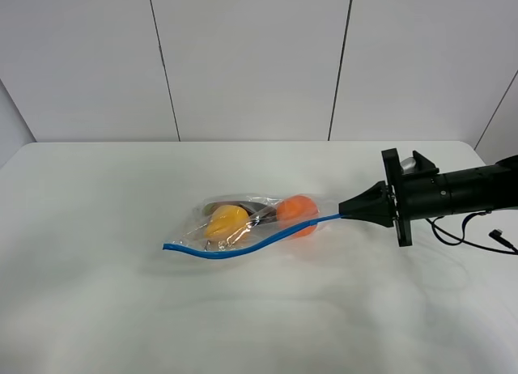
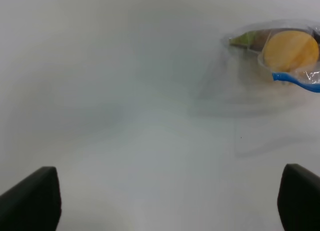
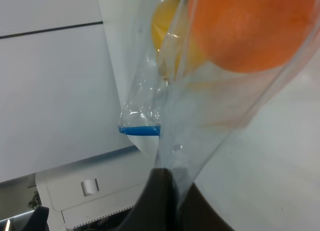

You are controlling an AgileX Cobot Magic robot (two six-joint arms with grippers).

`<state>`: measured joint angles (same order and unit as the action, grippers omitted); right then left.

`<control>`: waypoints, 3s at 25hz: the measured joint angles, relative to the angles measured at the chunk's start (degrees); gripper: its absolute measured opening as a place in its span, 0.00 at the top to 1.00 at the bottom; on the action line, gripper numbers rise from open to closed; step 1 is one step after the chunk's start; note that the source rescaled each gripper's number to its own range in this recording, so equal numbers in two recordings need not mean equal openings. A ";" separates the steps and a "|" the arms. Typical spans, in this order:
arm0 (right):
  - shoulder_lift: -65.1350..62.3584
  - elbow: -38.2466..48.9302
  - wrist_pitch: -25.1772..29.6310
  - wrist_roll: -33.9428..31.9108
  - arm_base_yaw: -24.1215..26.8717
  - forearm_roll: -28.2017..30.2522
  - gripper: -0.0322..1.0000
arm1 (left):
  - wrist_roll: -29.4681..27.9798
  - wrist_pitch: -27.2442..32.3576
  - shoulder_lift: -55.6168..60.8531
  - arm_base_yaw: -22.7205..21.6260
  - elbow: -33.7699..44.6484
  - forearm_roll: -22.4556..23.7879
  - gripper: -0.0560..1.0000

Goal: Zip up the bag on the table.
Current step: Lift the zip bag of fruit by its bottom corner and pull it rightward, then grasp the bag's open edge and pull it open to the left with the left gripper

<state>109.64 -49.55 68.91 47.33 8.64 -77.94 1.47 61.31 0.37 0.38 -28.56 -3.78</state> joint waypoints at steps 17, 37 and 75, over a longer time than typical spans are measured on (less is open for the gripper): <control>0.00 0.00 -0.98 0.00 -6.45 -1.61 0.97 | 8.88 -5.09 -17.12 0.00 -9.50 -16.46 0.00; 0.00 0.00 -0.98 0.54 -6.45 -1.65 0.97 | 73.62 -21.76 -63.94 4.03 -26.06 -25.88 0.00; 0.00 0.00 -0.91 0.70 -6.45 -2.87 0.97 | 55.97 -96.31 -106.51 52.36 -16.05 -26.82 0.38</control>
<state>109.64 -49.55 67.99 48.03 2.19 -80.81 57.43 -35.00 -106.14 52.75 -44.61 -30.60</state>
